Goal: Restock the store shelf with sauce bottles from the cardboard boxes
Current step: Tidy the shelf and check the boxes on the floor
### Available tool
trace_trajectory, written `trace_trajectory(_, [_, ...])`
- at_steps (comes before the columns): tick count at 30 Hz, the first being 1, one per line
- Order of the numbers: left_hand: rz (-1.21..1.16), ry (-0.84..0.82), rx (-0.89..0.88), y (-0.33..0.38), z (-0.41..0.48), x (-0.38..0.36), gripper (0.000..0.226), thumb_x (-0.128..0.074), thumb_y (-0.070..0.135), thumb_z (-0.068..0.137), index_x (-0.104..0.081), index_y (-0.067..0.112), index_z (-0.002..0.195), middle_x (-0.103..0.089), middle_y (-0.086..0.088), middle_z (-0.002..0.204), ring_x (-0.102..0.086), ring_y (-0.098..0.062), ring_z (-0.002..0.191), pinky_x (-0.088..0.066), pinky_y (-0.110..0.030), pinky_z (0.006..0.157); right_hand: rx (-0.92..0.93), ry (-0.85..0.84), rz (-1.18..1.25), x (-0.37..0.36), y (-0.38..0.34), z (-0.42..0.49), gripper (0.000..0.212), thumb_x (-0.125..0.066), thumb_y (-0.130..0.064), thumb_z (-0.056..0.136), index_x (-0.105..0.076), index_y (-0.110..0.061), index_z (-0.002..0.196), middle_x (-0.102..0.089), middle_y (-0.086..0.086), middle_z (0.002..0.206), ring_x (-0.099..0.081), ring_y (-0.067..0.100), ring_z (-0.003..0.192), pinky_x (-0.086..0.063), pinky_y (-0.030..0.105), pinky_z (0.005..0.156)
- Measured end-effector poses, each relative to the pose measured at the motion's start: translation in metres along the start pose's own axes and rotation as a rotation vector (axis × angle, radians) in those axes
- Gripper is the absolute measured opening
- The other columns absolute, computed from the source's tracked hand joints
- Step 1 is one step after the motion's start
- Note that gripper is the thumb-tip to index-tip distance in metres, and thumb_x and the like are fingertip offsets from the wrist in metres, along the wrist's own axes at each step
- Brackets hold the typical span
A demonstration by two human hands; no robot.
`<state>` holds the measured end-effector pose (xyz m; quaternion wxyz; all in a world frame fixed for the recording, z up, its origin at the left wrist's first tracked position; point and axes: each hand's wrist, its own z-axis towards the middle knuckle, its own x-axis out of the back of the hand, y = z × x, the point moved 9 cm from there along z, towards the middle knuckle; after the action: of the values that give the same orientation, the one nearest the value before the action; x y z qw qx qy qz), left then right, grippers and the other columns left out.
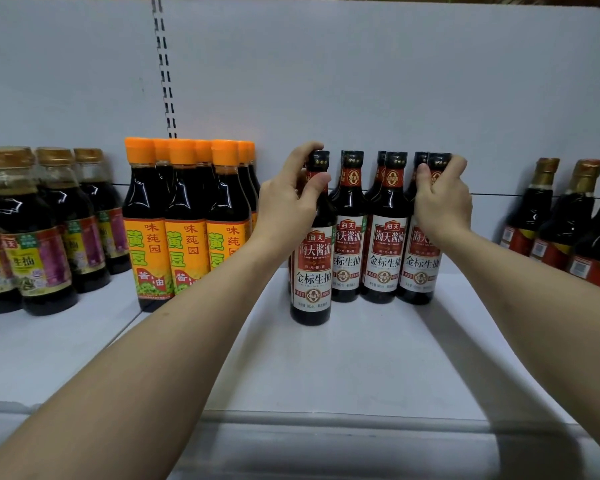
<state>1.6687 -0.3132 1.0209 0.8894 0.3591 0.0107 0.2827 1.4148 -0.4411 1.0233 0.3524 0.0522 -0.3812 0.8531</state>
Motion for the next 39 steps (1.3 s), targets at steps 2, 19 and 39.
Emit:
trace_trajectory(2, [0.0,-0.001,-0.005,0.0,0.0,0.0,0.04,-0.059,0.026,0.105,-0.052,0.036,0.143,-0.071,0.001,0.115,-0.073,-0.014,0.102,-0.064,-0.039,0.085,-0.004,-0.013,-0.007,0.001,-0.002,-0.001,0.043,-0.036,-0.044,0.109,-0.034,-0.007,0.13,-0.058,0.008,0.1,-0.058,0.035,0.091,-0.049,0.047,0.079])
trace_trajectory(19, [0.63,0.019,-0.059,0.051,-0.009,0.013,0.066,-0.042,0.045,0.108,-0.009,0.038,0.165,-0.021,-0.004,0.17,-0.013,-0.024,0.157,-0.021,-0.049,0.126,0.11,-0.118,-0.177,0.064,-0.05,-0.024,0.084,-0.036,-0.072,0.098,-0.014,-0.023,0.163,-0.034,0.018,0.152,-0.031,0.036,0.141,-0.026,0.052,0.114])
trace_trajectory(39, [1.337,0.005,0.079,0.084,-0.128,0.249,0.076,-0.038,0.064,0.101,-0.01,0.036,0.165,-0.001,-0.003,0.174,0.008,-0.028,0.16,-0.003,-0.049,0.129,0.652,-0.457,-0.074,-0.054,-0.28,-0.199,0.092,-0.056,-0.067,0.093,-0.008,-0.032,0.164,0.005,0.006,0.173,0.012,0.031,0.158,0.002,0.051,0.128])
